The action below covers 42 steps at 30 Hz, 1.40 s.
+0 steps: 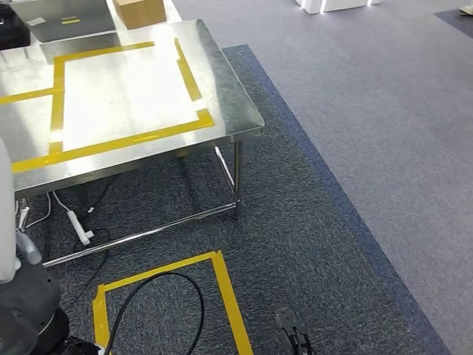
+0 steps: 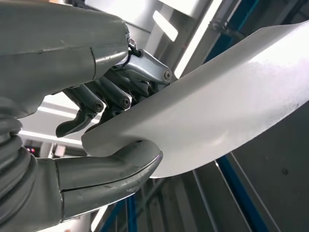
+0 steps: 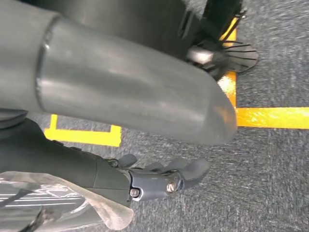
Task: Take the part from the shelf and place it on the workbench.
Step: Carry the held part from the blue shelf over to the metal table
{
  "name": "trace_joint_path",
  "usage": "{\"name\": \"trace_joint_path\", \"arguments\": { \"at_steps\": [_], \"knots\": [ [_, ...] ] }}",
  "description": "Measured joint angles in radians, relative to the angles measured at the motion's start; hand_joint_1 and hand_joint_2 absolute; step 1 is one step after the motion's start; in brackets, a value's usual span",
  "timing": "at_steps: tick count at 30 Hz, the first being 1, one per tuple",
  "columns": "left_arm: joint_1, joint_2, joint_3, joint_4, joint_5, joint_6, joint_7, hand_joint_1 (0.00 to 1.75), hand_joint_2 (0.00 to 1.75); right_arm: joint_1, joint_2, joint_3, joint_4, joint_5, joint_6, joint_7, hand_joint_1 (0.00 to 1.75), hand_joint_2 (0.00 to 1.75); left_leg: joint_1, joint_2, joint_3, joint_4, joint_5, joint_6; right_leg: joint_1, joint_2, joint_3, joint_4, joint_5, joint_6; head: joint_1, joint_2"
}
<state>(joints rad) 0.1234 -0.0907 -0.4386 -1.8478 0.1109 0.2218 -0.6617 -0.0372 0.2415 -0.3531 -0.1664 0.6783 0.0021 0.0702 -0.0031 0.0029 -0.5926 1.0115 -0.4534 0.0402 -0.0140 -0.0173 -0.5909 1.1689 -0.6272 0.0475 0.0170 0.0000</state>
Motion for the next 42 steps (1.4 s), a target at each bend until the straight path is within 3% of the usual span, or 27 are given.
{"name": "trace_joint_path", "arguments": {
  "at_steps": [2, 3, 5, 7, 9, 11, 13, 15, 17, 18, 19, 21, 22, 24, 27, 29, 31, 32, 33, 34, 35, 36, 37, 39, 42],
  "knots": [
    [0.001, 0.000, 0.000, 0.000, 0.000, 0.003, 0.000, 1.75, 1.75, 0.004, 0.000, -0.001, 0.000, 0.000, -0.001, 0.002, 0.00, 0.00, 0.000, -0.025, 0.000, 0.001, 0.000, 0.002, 0.000, 0.013, -0.066, 0.116, -0.033, 0.002, 0.002, 0.000],
    [0.001, 0.000, 0.000, 0.000, -0.001, 0.005, 0.000, 1.75, 1.75, 0.005, 0.000, -0.001, 0.000, 0.000, -0.002, 0.004, 0.00, 0.00, 0.000, -0.039, 0.001, 0.001, 0.000, 0.002, 0.001, 0.015, -0.079, 0.127, -0.021, 0.002, 0.002, 0.000],
    [0.001, 0.000, -0.001, 0.000, -0.003, 0.010, 0.000, 1.75, 1.75, 0.005, 0.000, -0.001, 0.000, 0.000, -0.002, 0.011, 0.00, 0.00, 0.000, -0.068, 0.004, 0.002, -0.001, 0.001, 0.000, 0.029, -0.051, 0.037, 0.054, -0.002, 0.002, 0.000],
    [-0.001, -0.001, -0.002, 0.000, -0.006, 0.014, 0.000, 1.75, 1.75, 0.005, 0.000, -0.001, 0.000, 0.001, -0.004, 0.017, 0.00, 0.00, 0.000, -0.094, 0.003, 0.006, -0.003, -0.004, -0.005, 0.080, 0.004, -0.095, 0.114, -0.009, 0.002, 0.000],
    [-0.003, -0.001, -0.004, 0.000, -0.008, 0.018, 0.002, 1.75, 1.75, 0.005, 0.000, -0.001, 0.000, 0.006, -0.012, 0.028, 0.00, 0.00, 0.002, -0.117, -0.005, 0.009, -0.001, -0.016, -0.006, 0.112, 0.031, -0.149, 0.122, -0.015, 0.001, 0.000],
    [-0.004, -0.002, -0.005, 0.000, -0.009, 0.022, 0.003, 1.75, 1.75, 0.004, 0.001, -0.003, 0.000, 0.013, -0.042, 0.050, 0.00, 0.00, 0.006, -0.132, -0.012, 0.008, 0.003, -0.029, -0.006, 0.093, 0.039, -0.156, 0.124, -0.023, 0.002, 0.000],
    [-0.008, -0.003, -0.005, 0.000, -0.011, 0.025, 0.006, 1.75, 1.75, 0.003, 0.002, -0.005, 0.000, 0.020, -0.083, 0.075, 0.00, 0.00, 0.002, -0.096, -0.026, 0.038, -0.016, -0.040, -0.009, 0.066, 0.046, -0.165, 0.127, -0.033, -0.004, 0.000],
    [-0.017, -0.006, -0.005, 0.000, -0.014, 0.028, 0.011, 1.75, 1.75, 0.004, 0.003, -0.007, 0.000, 0.029, -0.115, 0.091, 0.00, 0.00, 0.001, -0.041, -0.075, 0.142, -0.072, -0.049, -0.009, 0.038, 0.052, -0.169, 0.125, -0.042, -0.011, 0.000],
    [-0.020, -0.009, -0.005, 0.000, -0.017, 0.033, 0.015, 1.75, 1.75, 0.005, 0.003, -0.010, 0.000, 0.031, -0.134, 0.093, 0.00, 0.00, 0.008, -0.024, -0.132, 0.262, -0.117, -0.057, -0.008, 0.014, 0.054, -0.169, 0.121, -0.045, -0.013, 0.000],
    [-0.020, -0.010, -0.005, 0.000, -0.017, 0.034, 0.016, 1.75, 1.75, 0.004, 0.003, -0.012, 0.000, 0.030, -0.140, 0.093, 0.00, 0.00, 0.011, -0.022, -0.142, 0.285, -0.115, -0.059, -0.007, 0.006, 0.056, -0.168, 0.119, -0.044, -0.013, 0.000],
    [-0.020, -0.010, -0.005, 0.000, -0.018, 0.035, 0.016, 1.75, 1.75, 0.003, 0.003, -0.015, -0.001, 0.029, -0.143, 0.091, 0.00, 0.00, 0.014, -0.022, -0.133, 0.268, -0.094, -0.060, -0.008, 0.000, 0.058, -0.168, 0.117, -0.043, -0.013, 0.000],
    [-0.020, -0.012, -0.005, 0.000, -0.018, 0.035, 0.017, 1.75, 1.75, 0.002, 0.003, -0.020, -0.001, 0.029, -0.144, 0.087, 0.00, 0.00, 0.015, -0.018, -0.068, 0.145, -0.027, -0.056, -0.008, -0.007, 0.065, -0.169, 0.112, -0.038, -0.013, 0.000],
    [-0.020, -0.013, -0.005, 0.000, -0.018, 0.036, 0.017, 1.75, 1.75, 0.001, 0.003, -0.021, -0.001, 0.029, -0.143, 0.084, 0.00, 0.00, 0.013, -0.014, -0.034, 0.081, -0.008, -0.050, -0.007, -0.008, 0.069, -0.169, 0.108, -0.034, -0.014, 0.000],
    [-0.021, -0.015, -0.005, 0.000, -0.018, 0.036, 0.017, 1.75, 1.75, -0.001, 0.003, -0.023, -0.002, 0.029, -0.141, 0.078, 0.00, 0.00, 0.007, -0.007, 0.002, 0.011, -0.006, -0.038, -0.005, -0.010, 0.073, -0.173, 0.104, -0.021, -0.013, 0.000],
    [-0.021, -0.020, -0.003, 0.000, -0.018, 0.035, 0.016, 1.75, 1.75, -0.002, 0.003, -0.025, -0.002, 0.028, -0.139, 0.072, 0.00, 0.00, 0.008, -0.009, 0.013, -0.007, -0.013, -0.020, -0.005, -0.009, 0.075, -0.164, 0.104, 0.000, -0.010, 0.000],
    [-0.022, -0.024, -0.002, 0.000, -0.018, 0.035, 0.016, 1.75, 1.75, -0.006, 0.003, -0.025, -0.002, 0.028, -0.138, 0.070, 0.00, 0.00, 0.012, -0.010, 0.024, -0.012, -0.014, -0.010, -0.006, 0.001, 0.041, -0.102, 0.072, 0.006, -0.007, 0.000],
    [-0.023, -0.027, -0.002, 0.000, -0.018, 0.035, 0.016, 1.75, 1.75, -0.007, 0.003, -0.026, -0.002, 0.028, -0.138, 0.070, 0.00, 0.00, 0.011, -0.010, 0.027, -0.011, -0.018, -0.003, -0.006, 0.011, -0.038, 0.030, 0.017, 0.010, -0.002, 0.000],
    [-0.022, -0.028, -0.002, 0.000, -0.018, 0.035, 0.016, 1.75, 1.75, -0.006, 0.003, -0.026, -0.002, 0.028, -0.138, 0.070, 0.00, 0.00, 0.010, -0.011, 0.029, -0.011, -0.021, -0.001, -0.005, 0.013, -0.078, 0.088, 0.001, 0.011, -0.001, 0.000],
    [-0.022, -0.028, -0.002, 0.000, -0.018, 0.035, 0.016, 1.75, 1.75, -0.004, 0.003, -0.026, -0.002, 0.028, -0.138, 0.070, 0.00, 0.00, 0.009, -0.013, 0.033, -0.011, -0.025, 0.000, -0.005, 0.014, -0.107, 0.119, 0.002, 0.012, 0.000, 0.000],
    [-0.021, -0.029, -0.001, 0.000, -0.018, 0.035, 0.016, 1.75, 1.75, -0.003, 0.003, -0.026, -0.001, 0.028, -0.138, 0.070, 0.00, 0.00, 0.009, -0.015, 0.039, -0.011, -0.031, -0.001, -0.005, 0.015, -0.115, 0.108, 0.027, 0.012, 0.000, 0.000],
    [-0.021, -0.029, 0.000, 0.000, -0.018, 0.035, 0.016, 1.75, 1.75, -0.002, 0.003, -0.026, -0.002, 0.028, -0.137, 0.070, 0.00, 0.00, 0.009, -0.017, 0.049, -0.011, -0.038, -0.002, -0.005, 0.015, -0.105, 0.061, 0.070, 0.010, 0.001, 0.000],
    [-0.022, -0.029, 0.001, 0.000, -0.018, 0.035, 0.016, 1.75, 1.75, -0.001, 0.003, -0.027, -0.002, 0.028, -0.136, 0.070, 0.00, 0.00, 0.009, -0.018, 0.058, -0.011, -0.045, -0.005, -0.005, 0.016, -0.082, -0.008, 0.120, 0.007, 0.001, 0.000],
    [-0.022, -0.029, 0.001, 0.000, -0.018, 0.034, 0.016, 1.75, 1.75, -0.001, 0.003, -0.027, -0.002, 0.028, -0.134, 0.070, 0.00, 0.00, 0.008, -0.019, 0.066, -0.010, -0.053, -0.008, -0.003, 0.017, -0.061, -0.071, 0.153, 0.004, 0.001, 0.000],
    [-0.023, -0.031, 0.002, 0.000, -0.018, 0.034, 0.016, 1.75, 1.75, -0.002, 0.002, -0.027, -0.002, 0.028, -0.130, 0.070, 0.00, 0.00, 0.007, -0.020, 0.072, -0.008, -0.063, -0.019, 0.001, 0.019, -0.031, -0.143, 0.170, -0.010, 0.000, 0.000],
    [-0.024, -0.032, 0.002, 0.000, -0.017, 0.034, 0.016, 1.75, 1.75, 0.002, 0.002, -0.031, -0.002, 0.028, -0.128, 0.068, 0.00, 0.00, 0.007, -0.021, 0.077, 0.004, -0.066, -0.036, 0.002, 0.017, -0.011, -0.160, 0.163, -0.033, -0.001, 0.000]
  ]
}}
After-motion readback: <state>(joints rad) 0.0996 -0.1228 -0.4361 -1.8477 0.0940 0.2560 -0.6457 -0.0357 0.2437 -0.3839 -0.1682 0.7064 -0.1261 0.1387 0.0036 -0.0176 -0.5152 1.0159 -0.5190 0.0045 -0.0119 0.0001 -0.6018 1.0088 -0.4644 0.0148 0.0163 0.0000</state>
